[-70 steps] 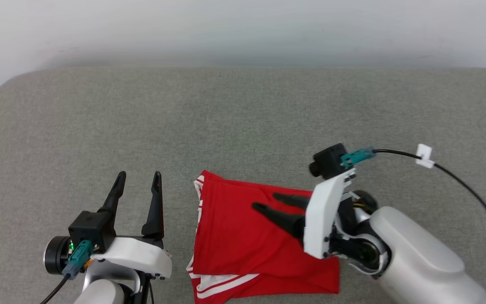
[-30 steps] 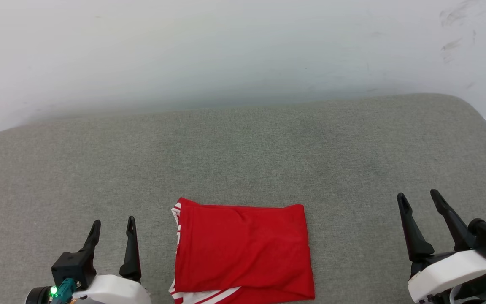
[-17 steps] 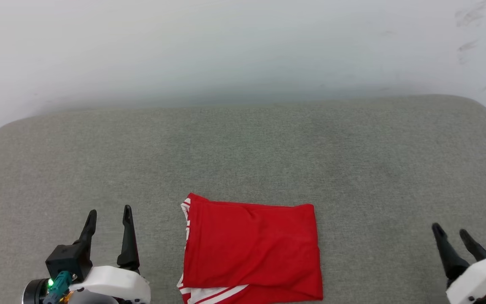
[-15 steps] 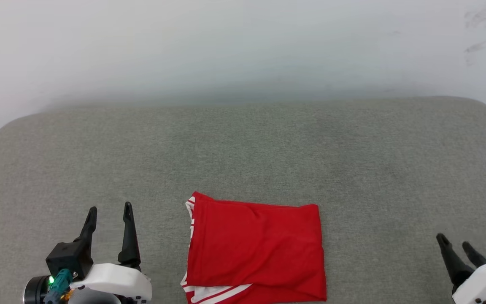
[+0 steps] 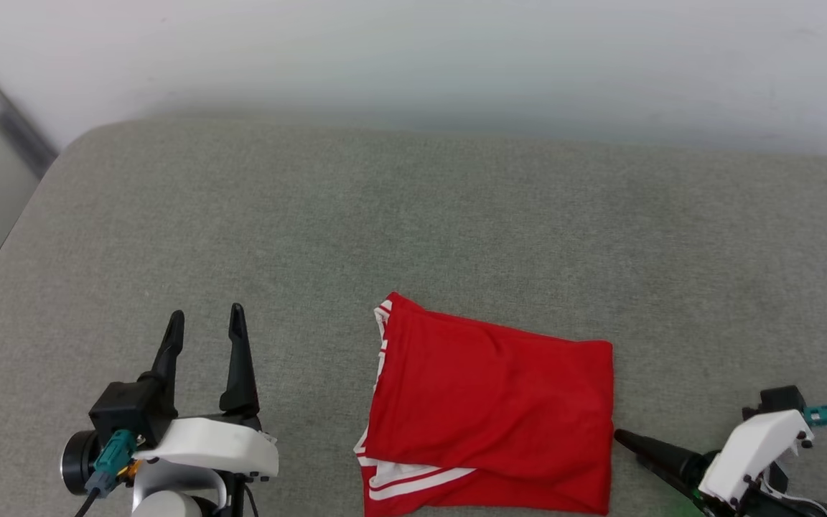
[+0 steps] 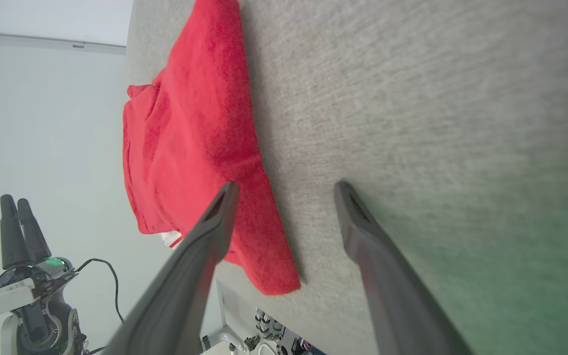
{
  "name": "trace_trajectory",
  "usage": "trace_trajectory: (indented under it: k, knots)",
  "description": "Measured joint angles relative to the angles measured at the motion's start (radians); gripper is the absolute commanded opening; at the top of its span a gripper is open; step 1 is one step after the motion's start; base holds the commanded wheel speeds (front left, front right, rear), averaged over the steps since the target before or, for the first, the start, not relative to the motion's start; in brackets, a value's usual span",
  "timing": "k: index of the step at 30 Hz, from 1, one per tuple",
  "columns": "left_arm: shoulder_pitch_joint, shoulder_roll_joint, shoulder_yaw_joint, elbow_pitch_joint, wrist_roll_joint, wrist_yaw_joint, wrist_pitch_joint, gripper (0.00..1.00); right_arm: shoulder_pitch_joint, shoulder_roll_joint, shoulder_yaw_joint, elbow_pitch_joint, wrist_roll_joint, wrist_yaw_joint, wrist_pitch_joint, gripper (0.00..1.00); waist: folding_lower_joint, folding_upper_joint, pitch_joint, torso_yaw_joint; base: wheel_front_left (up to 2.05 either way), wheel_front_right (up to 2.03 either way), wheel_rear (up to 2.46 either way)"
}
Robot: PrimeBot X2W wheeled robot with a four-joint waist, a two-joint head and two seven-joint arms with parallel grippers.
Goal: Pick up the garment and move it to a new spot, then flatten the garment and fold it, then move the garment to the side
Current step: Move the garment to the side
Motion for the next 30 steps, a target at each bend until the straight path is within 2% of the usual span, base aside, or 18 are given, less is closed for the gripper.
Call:
trace_trajectory:
  k: [6,7,8,9,13,19,24,30]
  knots:
    - [-0.029,-0.024,0.014,0.020,0.019,-0.029,0.000,1.00,-0.083,0.015,0.088,0.041,0.084,0.000,-0.018,1.00,0.0000,0.0000,0.050,0.036,0.00,0.00,0.00]
    - [-0.029,-0.026,0.015,0.024,0.024,-0.030,0.000,1.00,-0.089,0.017,0.101,0.048,0.090,0.000,-0.023,0.96,0.0000,0.0000,0.054,0.040,0.00,0.00,0.00]
    - [-0.030,-0.027,0.016,0.028,0.027,-0.035,0.000,1.00,-0.095,0.016,0.113,0.054,0.094,0.000,-0.026,0.38,0.0000,0.0000,0.058,0.043,0.00,0.00,0.00]
    - [-0.033,-0.029,0.017,0.033,0.031,-0.037,0.000,1.00,-0.098,0.013,0.125,0.055,0.094,0.000,-0.031,0.01,0.0000,0.0000,0.060,0.045,0.00,0.00,0.00]
    - [-0.041,-0.032,0.026,0.037,0.044,-0.043,0.000,1.00,-0.105,-0.014,0.176,0.044,0.096,0.000,-0.065,0.00,0.0000,0.0000,0.055,0.042,0.00,0.00,0.00]
    - [-0.027,-0.032,0.033,0.037,0.054,-0.047,0.000,1.00,-0.107,-0.096,0.267,-0.008,0.016,0.000,-0.144,0.00,0.0000,0.0000,0.031,0.004,0.00,0.00,0.00]
    - [-0.011,-0.032,0.033,0.022,0.061,-0.047,0.000,1.00,-0.128,-0.162,0.334,-0.012,-0.130,0.000,-0.183,0.00,0.0000,0.0000,0.019,-0.065,0.00,0.00,0.00]
    - [-0.014,-0.028,0.027,-0.008,0.072,-0.052,0.000,1.00,-0.170,-0.227,0.373,-0.012,-0.295,0.000,-0.193,0.00,0.0000,0.0000,0.027,-0.181,0.00,0.00,0.00]
